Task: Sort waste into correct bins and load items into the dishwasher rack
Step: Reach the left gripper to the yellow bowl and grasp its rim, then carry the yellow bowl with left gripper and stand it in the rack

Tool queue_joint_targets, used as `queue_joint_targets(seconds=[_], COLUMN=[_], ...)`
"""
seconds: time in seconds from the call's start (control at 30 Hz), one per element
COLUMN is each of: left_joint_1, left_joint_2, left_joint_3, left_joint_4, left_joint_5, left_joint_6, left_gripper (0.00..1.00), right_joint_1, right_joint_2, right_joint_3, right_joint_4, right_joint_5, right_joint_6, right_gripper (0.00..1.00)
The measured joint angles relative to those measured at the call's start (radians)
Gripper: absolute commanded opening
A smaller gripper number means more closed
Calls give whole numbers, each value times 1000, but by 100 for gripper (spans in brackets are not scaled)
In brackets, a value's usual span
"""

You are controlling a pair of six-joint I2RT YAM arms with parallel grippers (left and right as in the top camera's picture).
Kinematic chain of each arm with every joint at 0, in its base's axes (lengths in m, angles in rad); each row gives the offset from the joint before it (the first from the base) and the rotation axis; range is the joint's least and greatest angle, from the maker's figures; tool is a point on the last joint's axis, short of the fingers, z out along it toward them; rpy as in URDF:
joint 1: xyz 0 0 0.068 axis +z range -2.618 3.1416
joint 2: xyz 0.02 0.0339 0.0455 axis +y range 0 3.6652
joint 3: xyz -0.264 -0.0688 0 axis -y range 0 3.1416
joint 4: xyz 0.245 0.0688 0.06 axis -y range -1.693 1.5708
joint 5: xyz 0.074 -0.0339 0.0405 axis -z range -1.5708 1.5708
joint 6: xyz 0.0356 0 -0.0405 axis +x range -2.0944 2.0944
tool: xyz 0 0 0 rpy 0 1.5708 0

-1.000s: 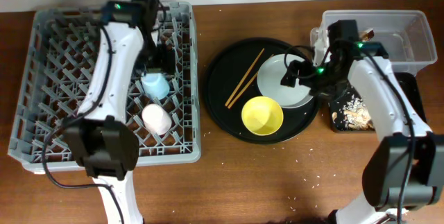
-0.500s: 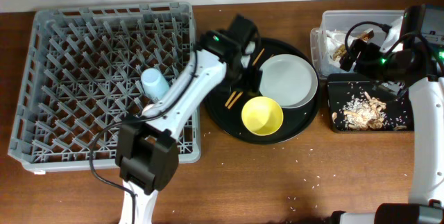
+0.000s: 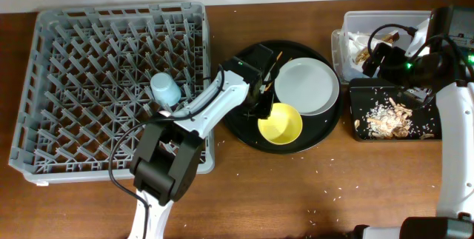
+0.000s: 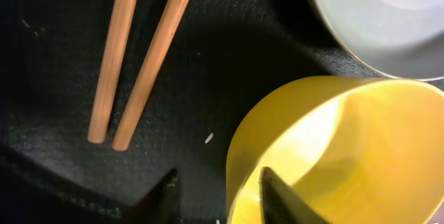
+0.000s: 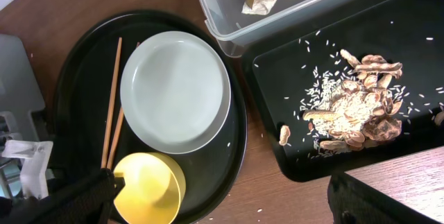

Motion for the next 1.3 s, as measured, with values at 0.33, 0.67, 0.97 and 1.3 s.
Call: queue_joint_targets(seconds=[0.33, 0.67, 0.97, 1.3], left_joint_1=[-16, -23, 69, 248], left_joint_2=[2, 2, -109, 166], left_joint_3=[0, 14, 546, 546], left_joint_4=[36, -11, -205, -25], left_joint_5=[-23, -23, -980, -1483], left_joint_6=[-3, 0, 41, 48], left_gripper=[1, 1, 1, 1], right_joint_1=[0, 0, 0, 0], right_joint_2=[0, 0, 0, 1], right_joint_3=[0, 0, -2, -3], right_joint_4=[-15, -15, -19, -20], right_joint_5=[7, 13, 16, 16], right_joint_6=[0, 0, 0, 0], right_gripper=[98, 98, 99, 98])
